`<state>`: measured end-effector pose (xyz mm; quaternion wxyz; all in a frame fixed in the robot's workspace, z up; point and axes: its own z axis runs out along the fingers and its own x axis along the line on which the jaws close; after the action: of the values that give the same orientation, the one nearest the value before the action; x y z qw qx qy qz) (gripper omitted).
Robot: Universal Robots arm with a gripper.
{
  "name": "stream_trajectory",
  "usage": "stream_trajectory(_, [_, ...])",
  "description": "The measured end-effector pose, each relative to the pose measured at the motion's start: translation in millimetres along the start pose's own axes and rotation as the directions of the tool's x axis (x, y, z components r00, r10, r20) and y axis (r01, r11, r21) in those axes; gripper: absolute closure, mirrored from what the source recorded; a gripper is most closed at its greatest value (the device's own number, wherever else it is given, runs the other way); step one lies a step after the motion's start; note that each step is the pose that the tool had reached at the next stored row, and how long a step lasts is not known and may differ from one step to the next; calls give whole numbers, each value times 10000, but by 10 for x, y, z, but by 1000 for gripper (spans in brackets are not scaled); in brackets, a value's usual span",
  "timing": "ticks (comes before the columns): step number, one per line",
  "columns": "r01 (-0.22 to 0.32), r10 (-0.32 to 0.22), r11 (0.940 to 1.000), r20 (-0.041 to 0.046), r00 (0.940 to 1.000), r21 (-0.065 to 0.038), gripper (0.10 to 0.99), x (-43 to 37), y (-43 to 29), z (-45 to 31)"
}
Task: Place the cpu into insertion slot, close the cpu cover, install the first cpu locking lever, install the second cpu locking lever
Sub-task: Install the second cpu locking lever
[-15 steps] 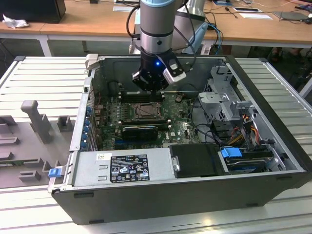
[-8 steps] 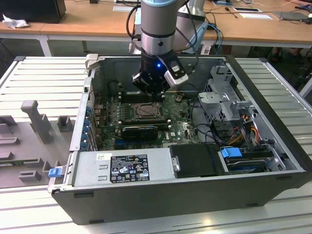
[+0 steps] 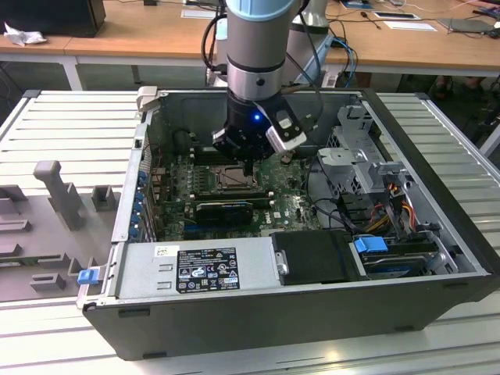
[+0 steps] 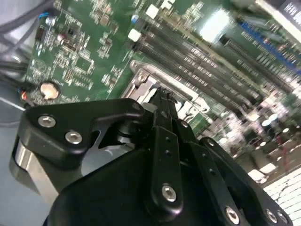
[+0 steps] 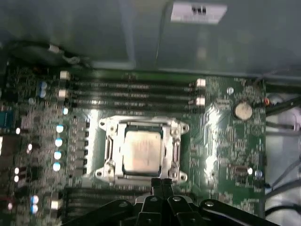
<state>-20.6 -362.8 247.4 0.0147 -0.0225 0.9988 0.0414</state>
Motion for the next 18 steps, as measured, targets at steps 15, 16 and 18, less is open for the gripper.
stream_trajectory(15, [247, -251, 9986, -78, 9997, -465, 980, 331, -177, 71])
stream_trajectory(16, [261, -265, 9984, -77, 9996, -494, 980, 332, -177, 82])
stream_trajectory(18, [286, -290, 9982, -78, 9995, -520, 980, 334, -180, 111])
